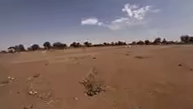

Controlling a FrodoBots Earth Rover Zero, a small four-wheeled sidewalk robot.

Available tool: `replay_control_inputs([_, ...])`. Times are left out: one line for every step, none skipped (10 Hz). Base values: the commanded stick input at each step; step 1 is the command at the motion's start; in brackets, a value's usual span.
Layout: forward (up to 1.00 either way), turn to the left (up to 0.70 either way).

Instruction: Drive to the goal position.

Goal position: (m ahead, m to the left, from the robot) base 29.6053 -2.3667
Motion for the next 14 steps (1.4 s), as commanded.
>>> replay_control_inputs([0.7, -0.35])
replay_control_inputs([0.7, 0.0])
replay_control_inputs([0.7, 0.0])
replay_control_inputs([0.7, 0.0])
replay_control_inputs([0.7, 0.0])
replay_control_inputs([0.7, 0.0])
replay_control_inputs([0.7, 0.0])
replay_control_inputs([0.7, 0.0])
replay_control_inputs([0.7, 0.0])
replay_control_inputs([0.7, 0.0])
replay_control_inputs([0.7, 0.0])
replay_control_inputs([0.7, 0.0])
replay_control_inputs([0.7, 0.0])
replay_control_inputs([0.7, 0.0])
